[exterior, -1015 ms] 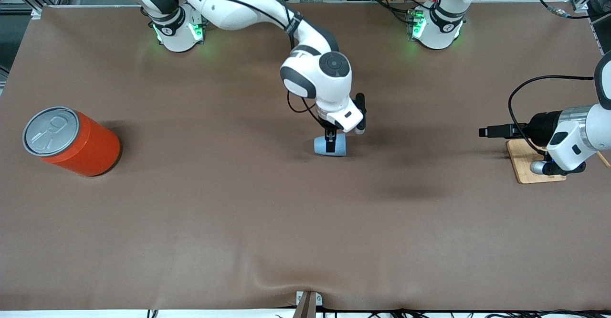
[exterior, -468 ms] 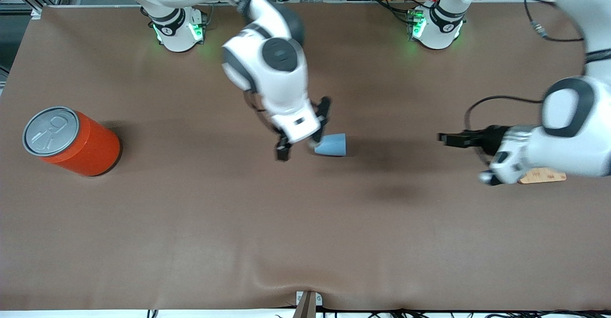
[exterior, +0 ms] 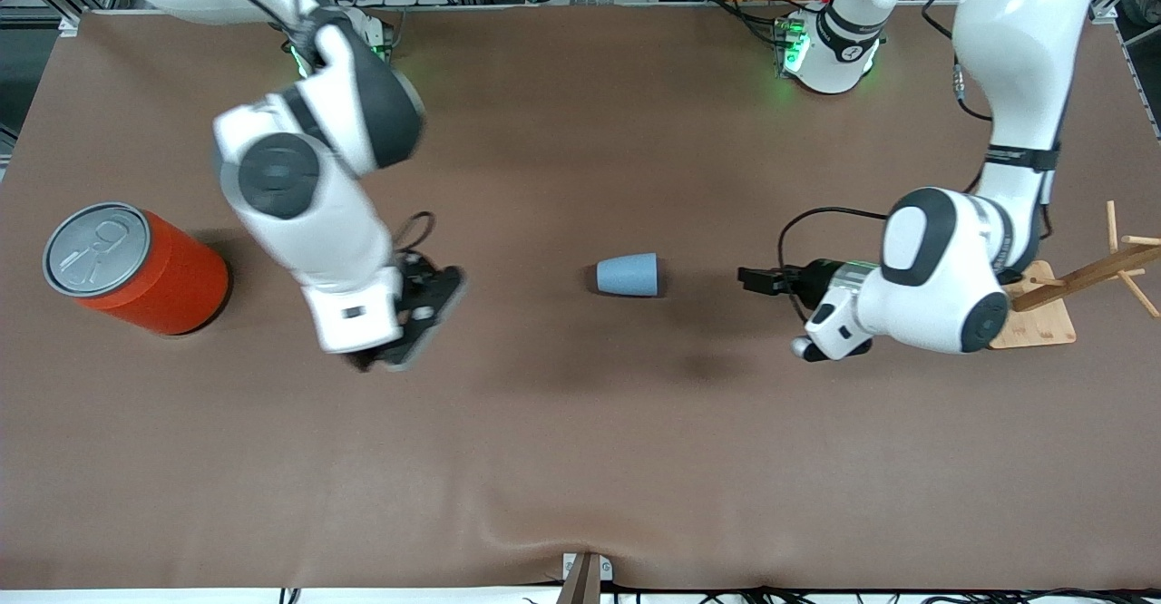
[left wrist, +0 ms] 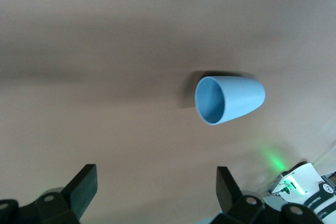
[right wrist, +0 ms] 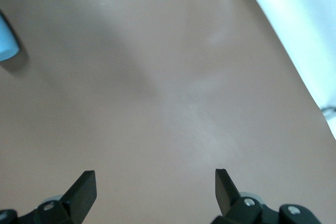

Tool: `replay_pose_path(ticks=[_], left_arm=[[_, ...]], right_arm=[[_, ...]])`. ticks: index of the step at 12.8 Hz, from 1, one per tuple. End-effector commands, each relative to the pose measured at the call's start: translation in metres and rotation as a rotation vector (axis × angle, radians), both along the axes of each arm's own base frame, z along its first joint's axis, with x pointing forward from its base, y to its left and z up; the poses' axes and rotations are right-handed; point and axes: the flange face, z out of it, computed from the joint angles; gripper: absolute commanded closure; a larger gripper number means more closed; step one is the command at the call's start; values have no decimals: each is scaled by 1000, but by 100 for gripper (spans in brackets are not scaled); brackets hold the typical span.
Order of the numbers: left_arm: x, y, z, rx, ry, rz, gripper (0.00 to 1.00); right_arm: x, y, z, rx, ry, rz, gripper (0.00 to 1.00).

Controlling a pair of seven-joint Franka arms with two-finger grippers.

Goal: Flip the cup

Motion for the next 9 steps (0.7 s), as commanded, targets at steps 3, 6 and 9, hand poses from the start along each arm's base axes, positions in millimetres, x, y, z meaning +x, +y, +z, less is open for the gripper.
replay_pose_path(ticks=[3, 6, 9], left_arm=[[-10, -48, -23, 8, -31, 7, 0], [-13, -75, -38, -45, -13, 84, 0], [-19, -105, -62, -63, -11, 154, 0]], right_arm=[[8, -96, 56, 39, -46, -150, 0], [-9, -143, 88, 50, 13, -318, 0], [-31, -199, 114, 92, 95, -733, 0]])
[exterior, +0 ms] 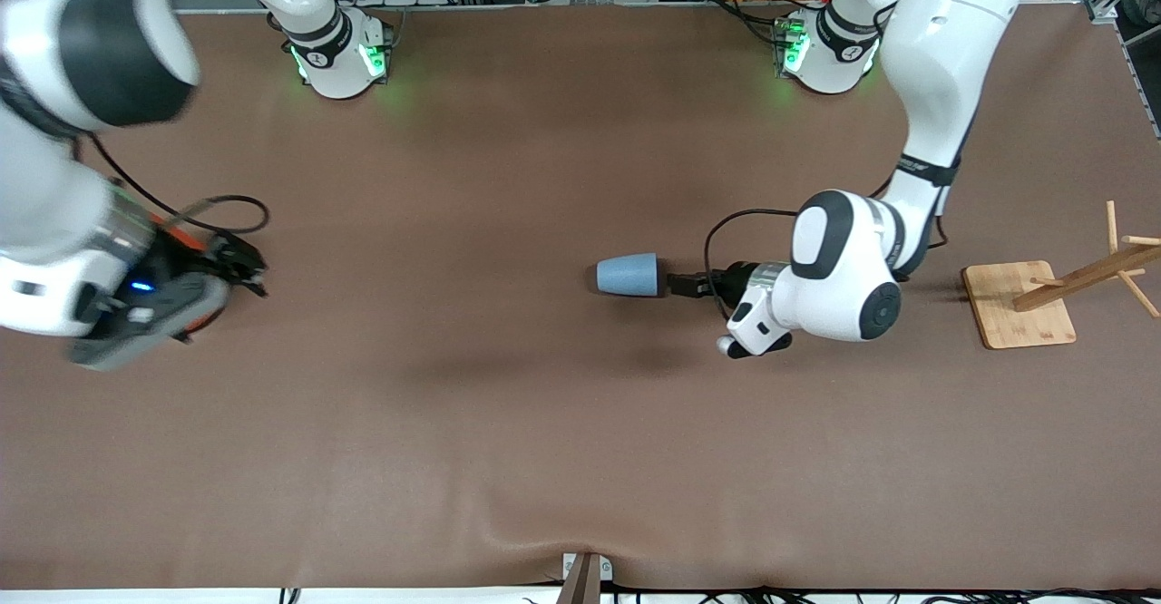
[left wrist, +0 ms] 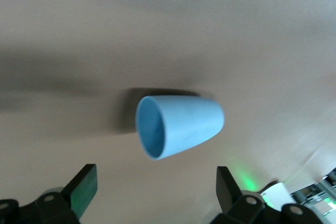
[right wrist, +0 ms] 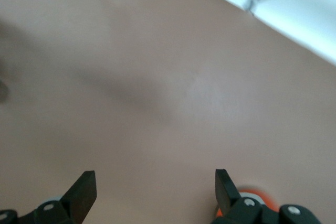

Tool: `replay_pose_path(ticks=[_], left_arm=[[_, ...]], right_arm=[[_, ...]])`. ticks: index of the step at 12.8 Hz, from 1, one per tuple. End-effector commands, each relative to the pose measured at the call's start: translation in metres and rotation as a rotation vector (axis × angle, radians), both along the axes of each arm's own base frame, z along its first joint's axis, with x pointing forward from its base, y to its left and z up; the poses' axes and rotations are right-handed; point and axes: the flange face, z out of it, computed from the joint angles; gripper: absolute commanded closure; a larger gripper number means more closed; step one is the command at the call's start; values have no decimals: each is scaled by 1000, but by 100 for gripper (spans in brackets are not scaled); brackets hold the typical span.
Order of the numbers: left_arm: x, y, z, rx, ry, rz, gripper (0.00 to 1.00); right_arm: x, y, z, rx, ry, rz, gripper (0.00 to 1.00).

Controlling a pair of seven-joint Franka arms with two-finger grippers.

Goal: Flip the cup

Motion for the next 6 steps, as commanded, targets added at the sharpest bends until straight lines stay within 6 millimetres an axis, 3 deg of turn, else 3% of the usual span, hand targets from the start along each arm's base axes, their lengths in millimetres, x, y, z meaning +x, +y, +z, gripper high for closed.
replay_pose_path(ticks=[1, 3, 6], left_arm=[[-6, -24, -23, 6, 5, 57, 0], [-14, -36, -41, 24, 24, 58, 0], [-28, -50, -57, 50, 60, 60, 0]], right_arm=[[-27, -24, 19, 14, 63, -283, 0], [-50, -22, 28, -2, 86, -458, 0], [-83, -48, 35, -20, 93, -656, 0]])
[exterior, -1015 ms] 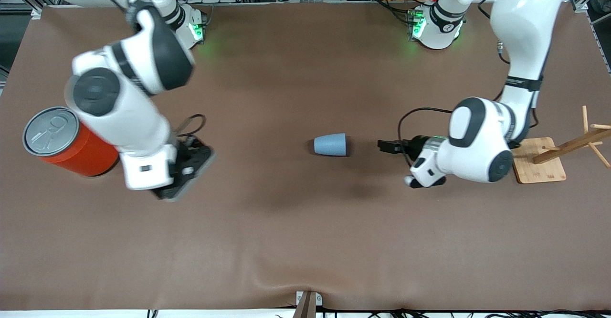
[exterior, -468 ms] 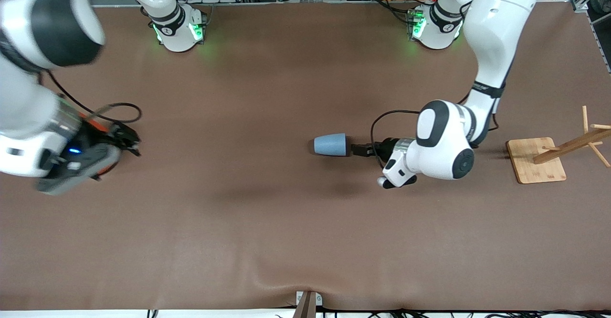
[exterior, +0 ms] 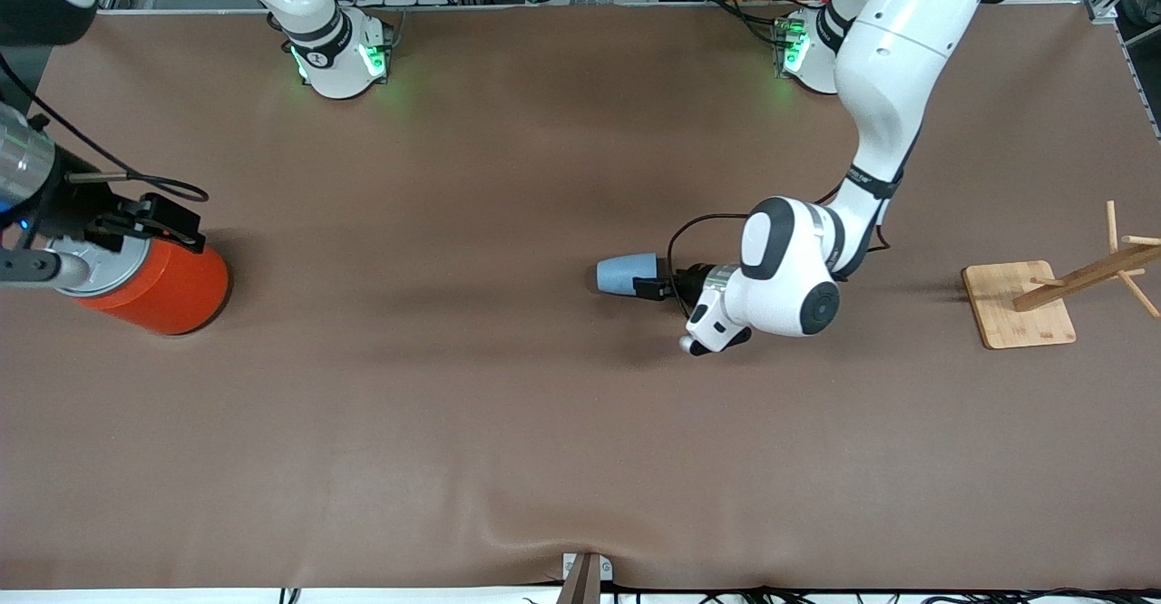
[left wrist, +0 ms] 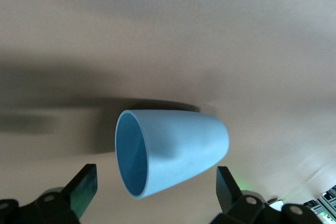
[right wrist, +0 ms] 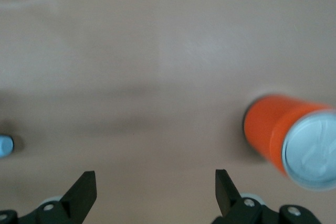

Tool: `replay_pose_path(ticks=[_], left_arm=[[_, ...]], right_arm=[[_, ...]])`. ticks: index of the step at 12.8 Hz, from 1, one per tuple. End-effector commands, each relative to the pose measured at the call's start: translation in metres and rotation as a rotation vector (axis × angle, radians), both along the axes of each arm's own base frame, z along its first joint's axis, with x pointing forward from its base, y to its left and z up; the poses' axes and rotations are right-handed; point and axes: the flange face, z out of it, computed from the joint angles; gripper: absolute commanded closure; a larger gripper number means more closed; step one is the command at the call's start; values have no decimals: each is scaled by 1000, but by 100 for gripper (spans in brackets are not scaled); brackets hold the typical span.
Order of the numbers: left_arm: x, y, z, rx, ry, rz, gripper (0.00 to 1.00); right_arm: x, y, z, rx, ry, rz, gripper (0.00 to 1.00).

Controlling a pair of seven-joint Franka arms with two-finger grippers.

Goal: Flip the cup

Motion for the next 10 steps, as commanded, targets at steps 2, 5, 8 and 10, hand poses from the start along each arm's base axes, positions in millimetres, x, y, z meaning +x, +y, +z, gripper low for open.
replay_pose_path(ticks=[2, 5, 8, 10], left_arm=[[-10, -20, -11, 24, -7, 33, 0], [-15, -32, -21, 42, -23, 56, 16], [-7, -28, -13, 42, -48, 58, 99], [-1, -25, -7, 58, -80, 32, 100]], right_arm=[[-60, -19, 10, -10, 1, -125, 0], [-95, -27, 0, -15, -59, -159, 0], [-75, -43, 34, -19, -111, -177, 0], [-67, -46, 40, -18, -71, -185, 0]])
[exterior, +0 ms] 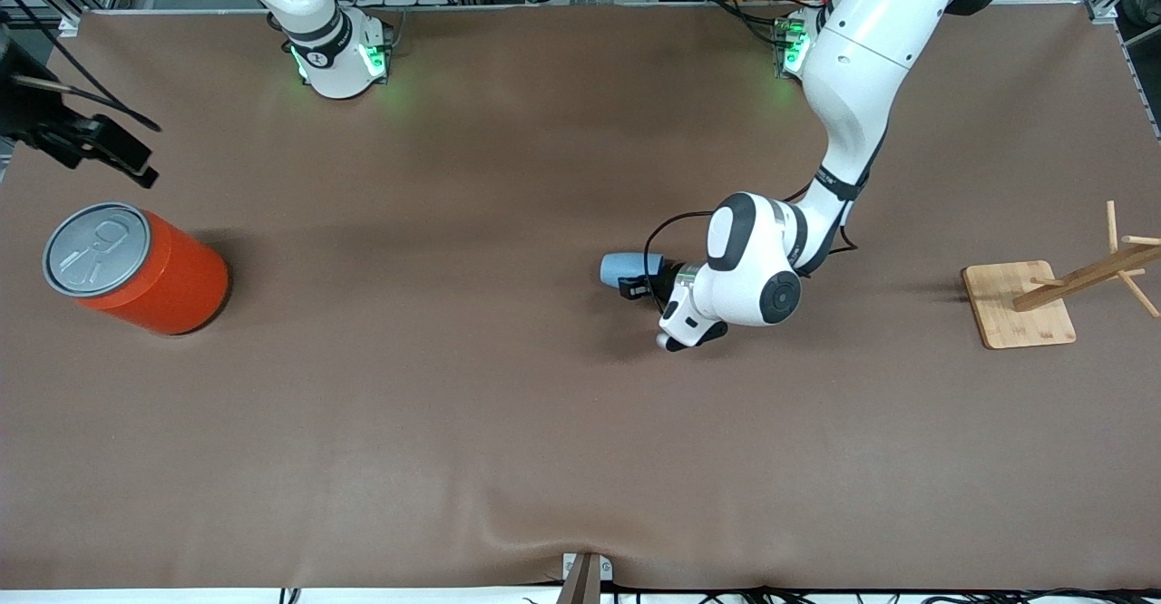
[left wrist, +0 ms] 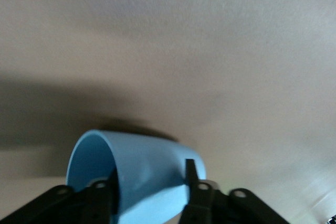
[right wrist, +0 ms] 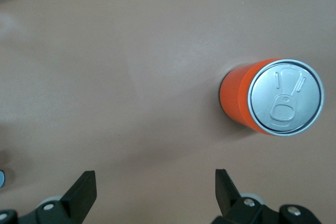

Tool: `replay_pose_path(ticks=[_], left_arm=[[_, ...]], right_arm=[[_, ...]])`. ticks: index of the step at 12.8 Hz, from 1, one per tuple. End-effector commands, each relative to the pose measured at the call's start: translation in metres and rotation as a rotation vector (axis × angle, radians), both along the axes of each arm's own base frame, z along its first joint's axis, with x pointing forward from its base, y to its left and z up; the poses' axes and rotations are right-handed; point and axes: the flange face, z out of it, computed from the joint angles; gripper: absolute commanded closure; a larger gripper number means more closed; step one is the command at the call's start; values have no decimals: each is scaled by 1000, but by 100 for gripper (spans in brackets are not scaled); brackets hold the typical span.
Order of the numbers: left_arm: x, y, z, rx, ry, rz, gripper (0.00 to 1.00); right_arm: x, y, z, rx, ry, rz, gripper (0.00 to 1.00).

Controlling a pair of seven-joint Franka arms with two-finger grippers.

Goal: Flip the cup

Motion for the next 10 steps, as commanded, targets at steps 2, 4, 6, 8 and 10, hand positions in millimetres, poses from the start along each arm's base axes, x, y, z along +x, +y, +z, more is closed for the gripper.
replay_pose_path(ticks=[2, 4, 6, 8, 10], left_arm=[[6, 6, 17, 74, -78, -70, 100], [11, 13, 29, 117, -102, -70, 100], [28, 32, 67, 153, -158, -35, 100], [44, 59, 116, 198, -204, -1, 100], [69, 101, 142, 303, -252, 73, 100]], right_arm=[[12, 5, 7, 114, 45, -4, 0], [17, 3, 5, 126, 35, 47, 0], [16, -12, 17, 86, 8, 79, 0], [16, -26, 11, 93, 27, 71, 0], [14, -22, 10, 88, 39, 116, 0]])
